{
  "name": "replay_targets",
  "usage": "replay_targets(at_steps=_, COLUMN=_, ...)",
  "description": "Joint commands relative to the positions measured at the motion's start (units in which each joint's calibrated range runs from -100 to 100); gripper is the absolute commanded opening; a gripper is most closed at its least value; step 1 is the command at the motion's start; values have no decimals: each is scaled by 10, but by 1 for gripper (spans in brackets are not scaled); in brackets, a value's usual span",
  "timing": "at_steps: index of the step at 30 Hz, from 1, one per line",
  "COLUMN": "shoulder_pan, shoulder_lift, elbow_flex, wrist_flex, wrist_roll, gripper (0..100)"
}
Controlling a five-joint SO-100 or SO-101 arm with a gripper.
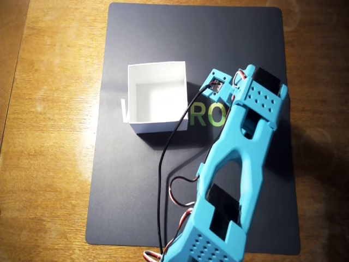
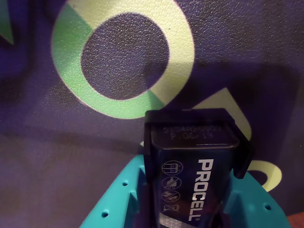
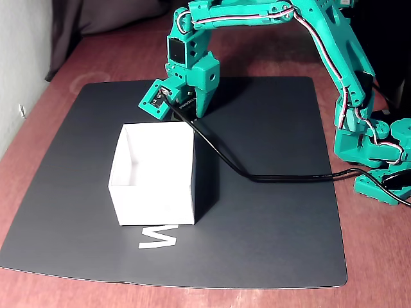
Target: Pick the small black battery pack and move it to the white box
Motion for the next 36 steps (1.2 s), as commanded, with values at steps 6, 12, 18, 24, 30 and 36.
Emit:
replay_targets(at_steps=6, shoulder_pan=19, shoulder_lift=-30, elbow_flex=-10, wrist_flex=6, wrist_roll=2, gripper=1)
replay_targets(at_steps=12, shoulder_pan=0, shoulder_lift=-72, elbow_flex=-9, wrist_flex=6, wrist_roll=3, gripper=1)
replay_targets(at_steps=18, shoulder_pan=-20, shoulder_lift=-108, elbow_flex=-9, wrist_flex=6, wrist_roll=3, gripper=1)
replay_targets(at_steps=24, shoulder_pan=-40, shoulder_lift=-156, elbow_flex=-9, wrist_flex=5, wrist_roll=9, gripper=1)
replay_targets(at_steps=30, shoulder_pan=-55, shoulder_lift=-209, elbow_flex=-9, wrist_flex=-1, wrist_roll=16, gripper=1)
replay_targets(at_steps=36, shoulder_pan=-104, shoulder_lift=-281, elbow_flex=-10, wrist_flex=-7, wrist_roll=53, gripper=1)
